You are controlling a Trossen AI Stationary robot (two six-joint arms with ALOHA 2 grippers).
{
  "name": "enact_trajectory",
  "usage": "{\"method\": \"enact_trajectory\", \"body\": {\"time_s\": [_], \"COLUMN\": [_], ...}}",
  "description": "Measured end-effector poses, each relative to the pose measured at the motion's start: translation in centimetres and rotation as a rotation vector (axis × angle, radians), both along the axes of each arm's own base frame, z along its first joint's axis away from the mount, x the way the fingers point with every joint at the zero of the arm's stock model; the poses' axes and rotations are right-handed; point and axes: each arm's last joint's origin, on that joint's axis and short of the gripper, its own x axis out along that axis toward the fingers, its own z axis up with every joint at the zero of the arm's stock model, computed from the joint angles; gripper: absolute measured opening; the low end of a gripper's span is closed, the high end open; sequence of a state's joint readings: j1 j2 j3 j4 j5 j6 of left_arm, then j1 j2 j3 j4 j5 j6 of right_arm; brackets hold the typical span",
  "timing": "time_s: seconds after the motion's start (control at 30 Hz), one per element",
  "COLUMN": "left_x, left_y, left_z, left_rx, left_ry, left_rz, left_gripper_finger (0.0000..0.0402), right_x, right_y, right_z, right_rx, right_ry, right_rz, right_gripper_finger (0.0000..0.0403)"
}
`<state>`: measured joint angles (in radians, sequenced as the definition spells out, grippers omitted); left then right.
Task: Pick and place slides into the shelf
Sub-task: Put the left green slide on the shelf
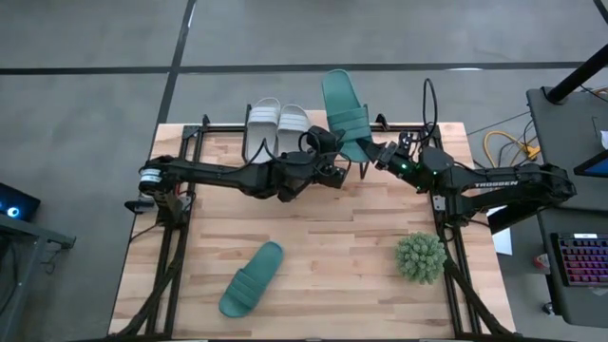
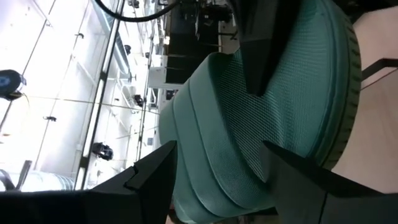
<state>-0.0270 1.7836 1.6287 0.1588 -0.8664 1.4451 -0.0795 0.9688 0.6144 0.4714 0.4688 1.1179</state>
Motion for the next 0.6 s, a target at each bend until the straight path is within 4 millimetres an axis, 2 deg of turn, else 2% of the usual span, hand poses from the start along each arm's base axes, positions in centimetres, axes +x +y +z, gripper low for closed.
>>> {"method": "enact_trajectory", "body": {"time_s": [0.6], "left_x": [-0.07], "left_y": [0.03], "left_z": [0.46], "left_rx": [0.034], "left_ry": [-0.005], "left_rz": [0.023], "left_gripper_finger": [0.0212], "right_x": [0.02], "right_y": [0.10], "right_z": [-0.07], "right_rx": [-0.001], "right_ry": [0.011], "right_rz": [0.007], "right_gripper_finger": [0.0038]}}
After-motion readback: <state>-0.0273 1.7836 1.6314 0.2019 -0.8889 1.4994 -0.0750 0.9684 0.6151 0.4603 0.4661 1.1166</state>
